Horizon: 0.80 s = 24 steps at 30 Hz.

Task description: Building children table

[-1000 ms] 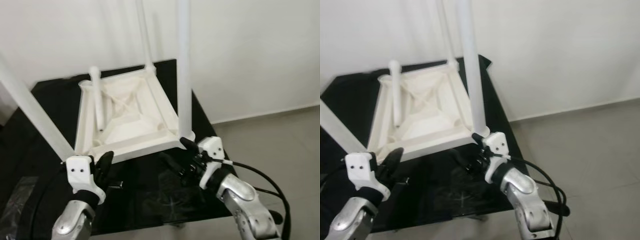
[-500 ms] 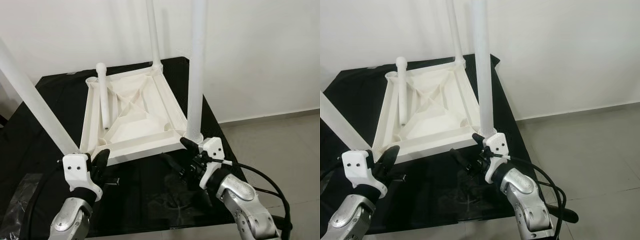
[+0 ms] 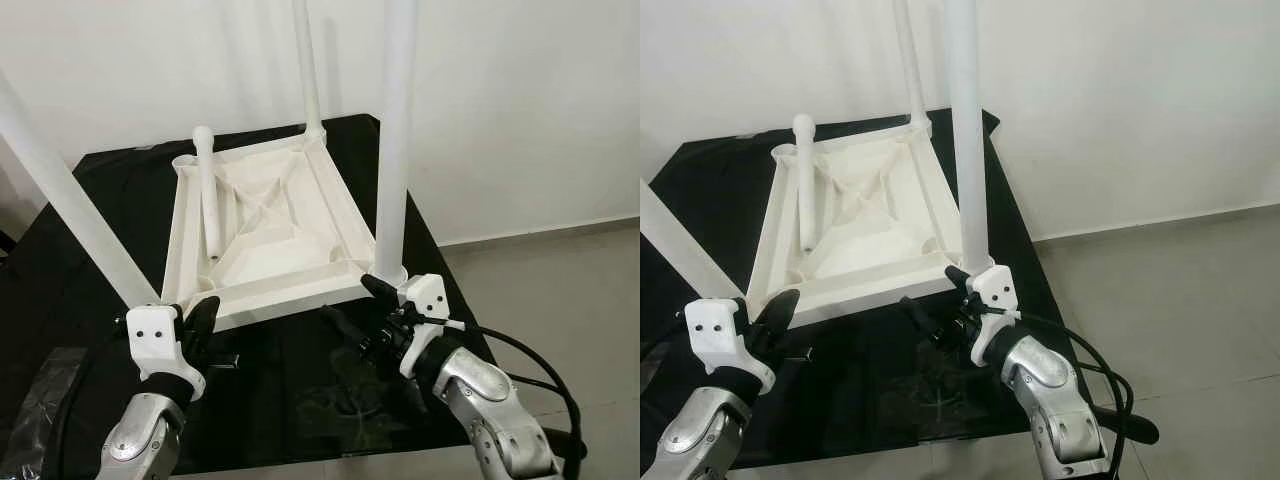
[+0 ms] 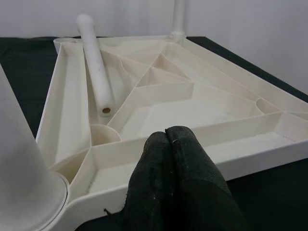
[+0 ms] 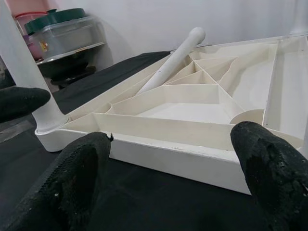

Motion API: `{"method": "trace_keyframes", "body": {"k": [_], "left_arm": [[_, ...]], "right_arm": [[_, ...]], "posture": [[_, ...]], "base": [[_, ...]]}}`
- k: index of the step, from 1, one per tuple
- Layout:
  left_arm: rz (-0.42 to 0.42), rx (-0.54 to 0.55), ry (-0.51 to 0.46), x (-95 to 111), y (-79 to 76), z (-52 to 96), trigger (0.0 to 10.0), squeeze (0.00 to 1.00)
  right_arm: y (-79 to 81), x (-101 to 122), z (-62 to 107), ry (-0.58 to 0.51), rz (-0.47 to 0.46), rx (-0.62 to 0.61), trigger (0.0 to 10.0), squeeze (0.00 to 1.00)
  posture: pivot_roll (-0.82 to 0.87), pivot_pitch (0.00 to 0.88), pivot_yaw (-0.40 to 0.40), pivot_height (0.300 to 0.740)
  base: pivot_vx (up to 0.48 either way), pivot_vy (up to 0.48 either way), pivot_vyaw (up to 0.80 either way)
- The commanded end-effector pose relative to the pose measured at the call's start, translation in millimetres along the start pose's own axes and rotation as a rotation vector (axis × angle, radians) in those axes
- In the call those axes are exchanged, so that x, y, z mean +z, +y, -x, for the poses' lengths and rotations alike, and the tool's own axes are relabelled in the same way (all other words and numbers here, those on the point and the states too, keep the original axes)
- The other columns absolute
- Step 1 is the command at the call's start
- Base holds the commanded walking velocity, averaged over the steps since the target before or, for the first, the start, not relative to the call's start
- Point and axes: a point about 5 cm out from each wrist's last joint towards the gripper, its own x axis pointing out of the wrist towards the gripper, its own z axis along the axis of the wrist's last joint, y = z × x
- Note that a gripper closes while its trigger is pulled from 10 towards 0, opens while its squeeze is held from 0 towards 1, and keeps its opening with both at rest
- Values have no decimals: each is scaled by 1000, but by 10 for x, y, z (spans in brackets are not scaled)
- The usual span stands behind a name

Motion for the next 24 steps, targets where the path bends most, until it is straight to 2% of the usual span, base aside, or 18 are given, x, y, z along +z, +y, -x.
{"method": "trace_keyframes", "body": {"k": [1,24], "left_arm": [[-14,8,23,-24,40,10,10000,0],[2,3,32,-30,34,9,10000,0]], "right_arm": [[20,-18,-28,1,-8,10,10000,0],[30,-19,-27,5,-8,13,10000,0]], "posture": [[-79,92,62,740],[-81,93,61,740]], "base": [[0,-480,0],[0,-480,0]]}}
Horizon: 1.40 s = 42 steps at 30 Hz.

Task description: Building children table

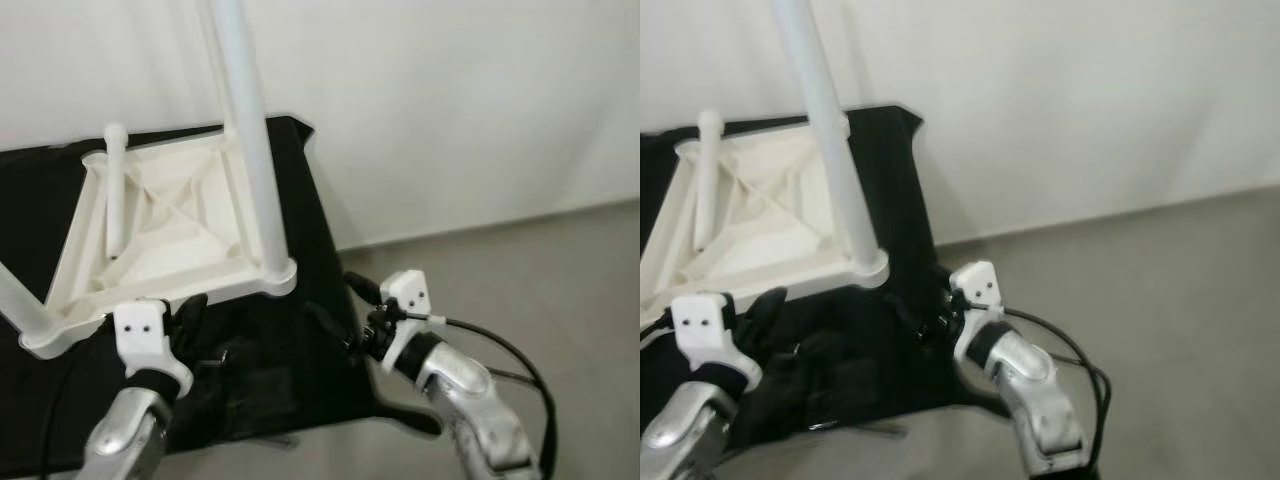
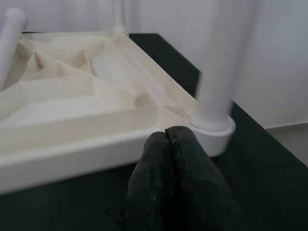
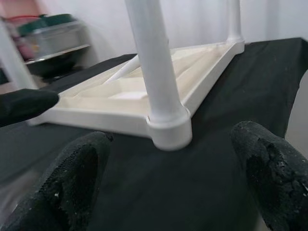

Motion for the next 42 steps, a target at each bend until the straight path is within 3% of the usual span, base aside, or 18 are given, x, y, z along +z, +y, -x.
{"method": "trace_keyframes", "body": {"k": [1,42], "left_arm": [[15,5,9,-18,-5,3,10000,0],[10,19,8,-24,11,-19,10000,0]], "right_arm": [[-24,4,23,-3,-4,-10,10000,0],[-29,-32,8,23,-14,-16,10000,0]], "posture": [[-83,94,61,740],[-83,89,62,740]], "base": [[0,-247,0],[0,-6,0]]}}
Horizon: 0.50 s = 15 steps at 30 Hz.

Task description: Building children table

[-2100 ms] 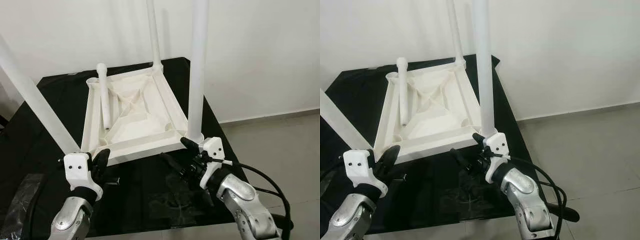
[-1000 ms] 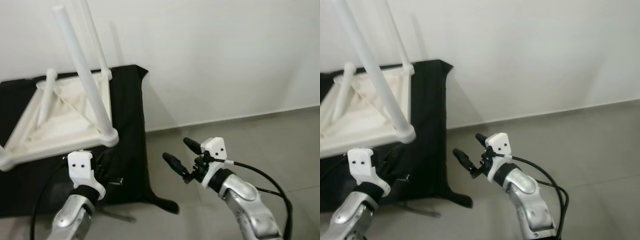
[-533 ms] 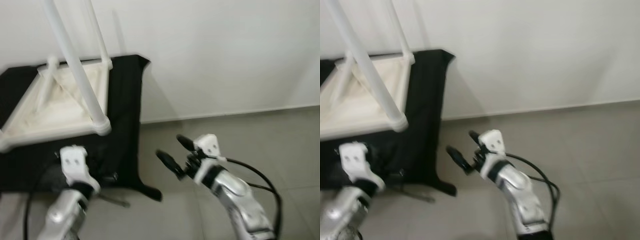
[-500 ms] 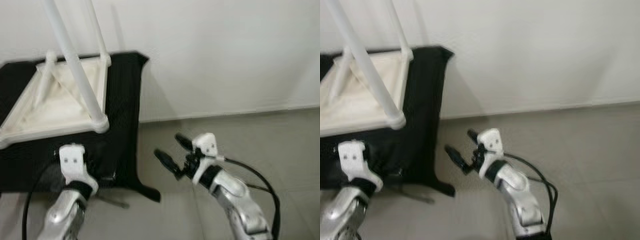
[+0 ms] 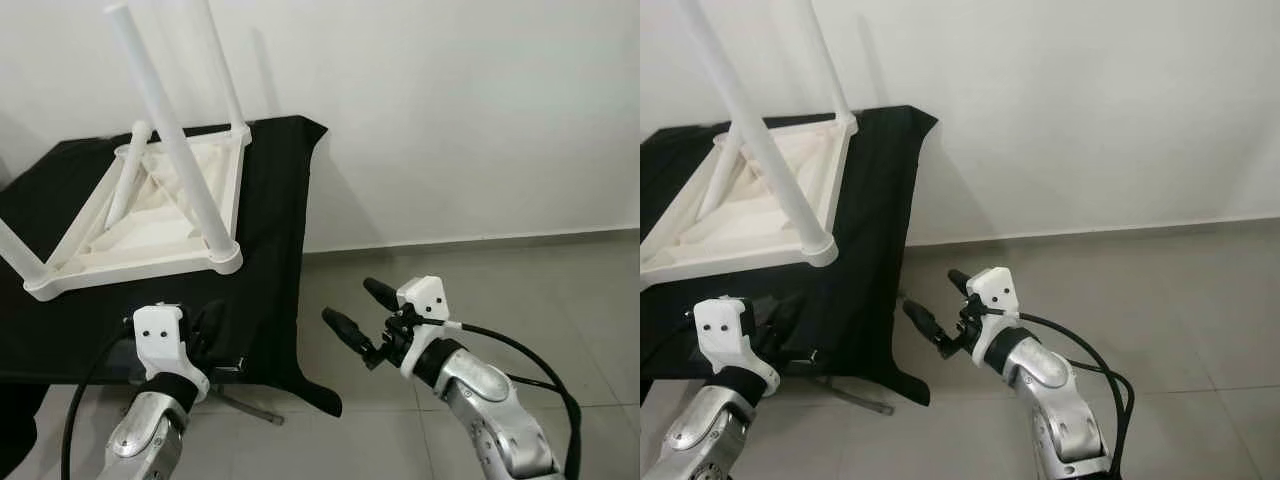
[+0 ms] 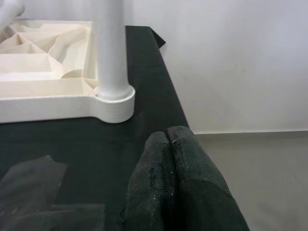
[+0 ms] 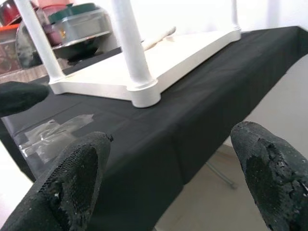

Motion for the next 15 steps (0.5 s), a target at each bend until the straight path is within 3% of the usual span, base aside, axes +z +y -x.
{"method": "trace_keyframes", "body": {"k": [1,11,15], "left_arm": [[-15,11,7,-2,38,9,10000,0],[-9,4,3,5,35,10,10000,0],[-17,-5,7,4,26,9,10000,0]], "right_arm": [[18,-13,-16,6,-19,5,10000,0],[15,-9,-22,7,-17,5,10000,0],[15,-8,-22,8,-16,6,10000,0]], "posture": [[-83,89,62,740],[-85,90,61,740],[-86,90,60,740]], "base": [[0,0,0],[0,0,0],[0,-449,0]]}}
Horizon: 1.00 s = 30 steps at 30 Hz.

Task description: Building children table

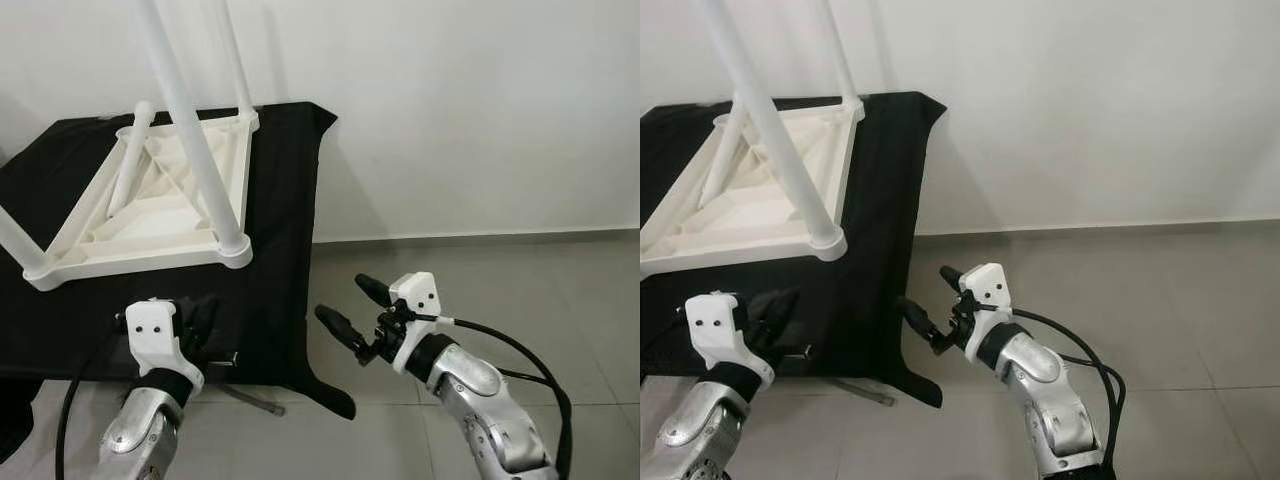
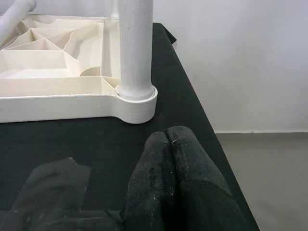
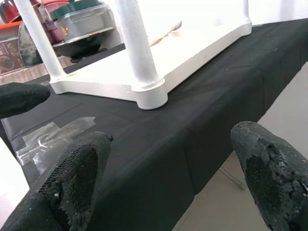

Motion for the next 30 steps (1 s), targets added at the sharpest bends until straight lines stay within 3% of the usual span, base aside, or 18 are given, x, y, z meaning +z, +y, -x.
{"method": "trace_keyframes", "body": {"k": [1,20,30], "left_arm": [[-14,-7,10,-4,13,11,10000,0],[-9,-2,13,-5,20,8,10000,0],[9,32,9,-3,49,3,10000,0]], "right_arm": [[18,-11,-21,10,-13,11,10000,0],[19,-12,-27,14,-17,7,10000,0],[3,-21,-42,27,-28,-11,10000,0]], "posture": [[-86,90,60,740],[-86,91,61,740],[-85,92,60,740]], "base": [[0,-472,0],[0,-465,0],[0,0,0]]}}
